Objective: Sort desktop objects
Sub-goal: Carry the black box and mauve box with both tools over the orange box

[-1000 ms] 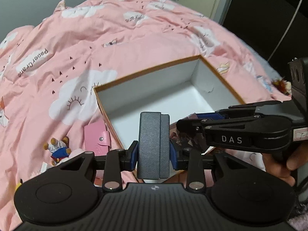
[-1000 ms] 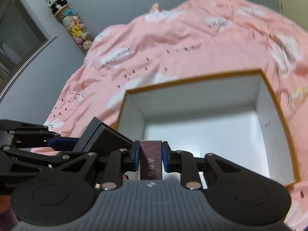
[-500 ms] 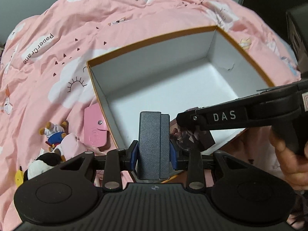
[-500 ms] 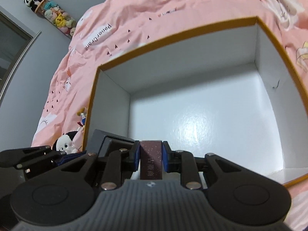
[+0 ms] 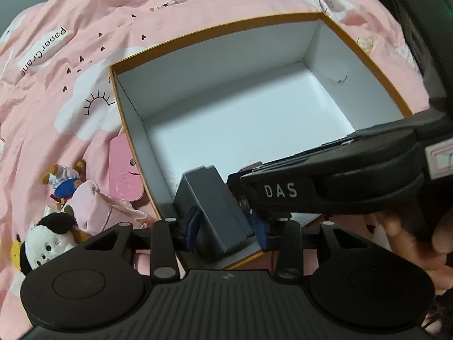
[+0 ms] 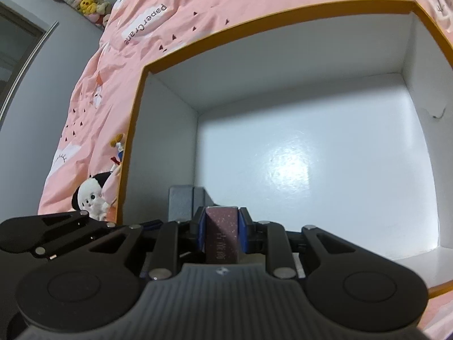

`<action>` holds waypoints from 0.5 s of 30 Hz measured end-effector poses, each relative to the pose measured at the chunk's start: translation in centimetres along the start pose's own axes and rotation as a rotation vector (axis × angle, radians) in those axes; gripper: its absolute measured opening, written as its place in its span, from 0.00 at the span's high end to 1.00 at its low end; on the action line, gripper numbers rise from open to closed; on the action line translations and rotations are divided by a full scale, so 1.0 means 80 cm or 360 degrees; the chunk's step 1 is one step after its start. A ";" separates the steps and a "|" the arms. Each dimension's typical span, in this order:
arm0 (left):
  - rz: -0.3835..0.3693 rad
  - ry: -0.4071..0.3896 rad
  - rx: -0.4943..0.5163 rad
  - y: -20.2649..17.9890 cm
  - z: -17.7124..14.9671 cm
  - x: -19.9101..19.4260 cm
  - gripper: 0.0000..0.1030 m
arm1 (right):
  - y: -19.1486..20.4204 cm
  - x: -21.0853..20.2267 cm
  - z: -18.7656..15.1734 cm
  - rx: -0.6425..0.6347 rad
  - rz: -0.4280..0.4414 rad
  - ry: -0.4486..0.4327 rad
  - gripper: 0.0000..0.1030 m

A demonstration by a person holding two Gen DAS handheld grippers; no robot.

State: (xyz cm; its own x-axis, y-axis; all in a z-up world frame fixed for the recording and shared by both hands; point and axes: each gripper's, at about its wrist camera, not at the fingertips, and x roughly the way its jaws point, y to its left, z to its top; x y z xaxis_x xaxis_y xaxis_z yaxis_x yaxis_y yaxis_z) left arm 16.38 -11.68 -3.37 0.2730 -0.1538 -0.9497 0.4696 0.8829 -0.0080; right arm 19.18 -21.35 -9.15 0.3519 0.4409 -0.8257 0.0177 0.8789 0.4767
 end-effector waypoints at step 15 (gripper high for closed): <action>-0.0101 -0.0283 0.0018 0.035 -0.044 -0.077 0.51 | 0.033 0.013 0.012 -0.0051 -0.0018 0.0072 0.71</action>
State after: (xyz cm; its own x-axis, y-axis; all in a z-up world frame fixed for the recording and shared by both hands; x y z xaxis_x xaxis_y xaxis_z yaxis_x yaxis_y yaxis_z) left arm 13.09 -6.71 1.39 0.3863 -0.2859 -0.8769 0.4996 0.8641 -0.0616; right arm 20.48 -18.74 -8.45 0.3090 0.4381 -0.8441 -0.0090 0.8889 0.4581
